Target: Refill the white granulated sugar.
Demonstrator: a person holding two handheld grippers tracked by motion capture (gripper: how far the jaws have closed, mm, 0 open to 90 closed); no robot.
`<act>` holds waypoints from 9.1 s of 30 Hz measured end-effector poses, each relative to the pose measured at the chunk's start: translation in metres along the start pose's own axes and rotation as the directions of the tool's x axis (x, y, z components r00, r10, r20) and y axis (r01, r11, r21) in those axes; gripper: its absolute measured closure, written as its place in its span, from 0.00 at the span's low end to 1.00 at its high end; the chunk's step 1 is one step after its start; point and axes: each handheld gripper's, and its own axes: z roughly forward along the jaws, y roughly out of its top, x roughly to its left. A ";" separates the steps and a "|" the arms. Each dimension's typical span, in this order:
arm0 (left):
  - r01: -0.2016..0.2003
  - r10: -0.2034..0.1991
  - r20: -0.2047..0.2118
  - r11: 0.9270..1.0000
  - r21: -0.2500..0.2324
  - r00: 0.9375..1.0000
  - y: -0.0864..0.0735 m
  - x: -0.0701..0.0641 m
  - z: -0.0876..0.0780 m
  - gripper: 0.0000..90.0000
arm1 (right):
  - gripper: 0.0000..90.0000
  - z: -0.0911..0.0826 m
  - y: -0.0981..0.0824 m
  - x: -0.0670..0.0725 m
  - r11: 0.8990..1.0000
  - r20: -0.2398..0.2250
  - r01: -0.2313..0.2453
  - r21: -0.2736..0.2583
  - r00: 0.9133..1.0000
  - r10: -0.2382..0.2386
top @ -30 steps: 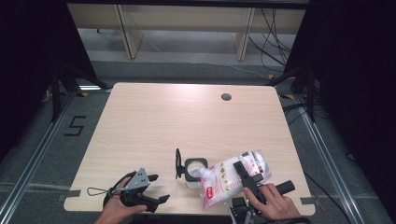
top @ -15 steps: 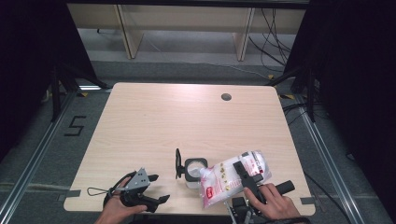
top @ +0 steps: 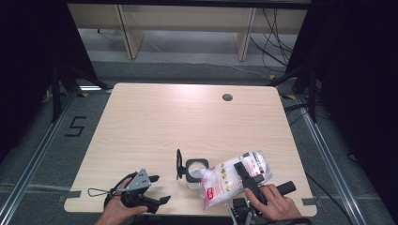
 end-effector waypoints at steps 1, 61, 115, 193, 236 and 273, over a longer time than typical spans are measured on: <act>0.003 -0.003 0.003 1.000 -0.004 1.000 0.000 0.000 0.000 0.19 | 0.57 0.000 0.000 0.000 1.000 0.000 0.000 0.000 1.000 0.000; 0.011 -0.011 0.003 1.000 0.003 1.000 0.001 0.000 -0.001 0.19 | 0.57 0.000 -0.001 0.000 1.000 -0.005 -0.010 0.001 1.000 0.010; 0.010 -0.010 -0.003 1.000 0.001 1.000 0.000 0.000 -0.001 0.19 | 0.58 -0.002 0.003 -0.002 1.000 0.020 0.023 -0.004 1.000 -0.023; 0.004 -0.004 0.002 1.000 0.013 1.000 0.001 0.001 -0.002 0.19 | 0.58 -0.004 0.000 -0.003 1.000 0.016 0.016 -0.005 1.000 -0.016; 0.004 -0.004 0.000 1.000 0.013 1.000 0.001 0.001 -0.002 0.19 | 0.60 -0.004 -0.003 -0.002 1.000 0.014 -0.014 -0.016 1.000 0.015; -0.013 0.013 -0.002 1.000 0.005 1.000 0.001 0.002 -0.002 0.19 | 0.62 -0.003 -0.006 -0.003 1.000 -0.002 0.001 -0.025 1.000 -0.001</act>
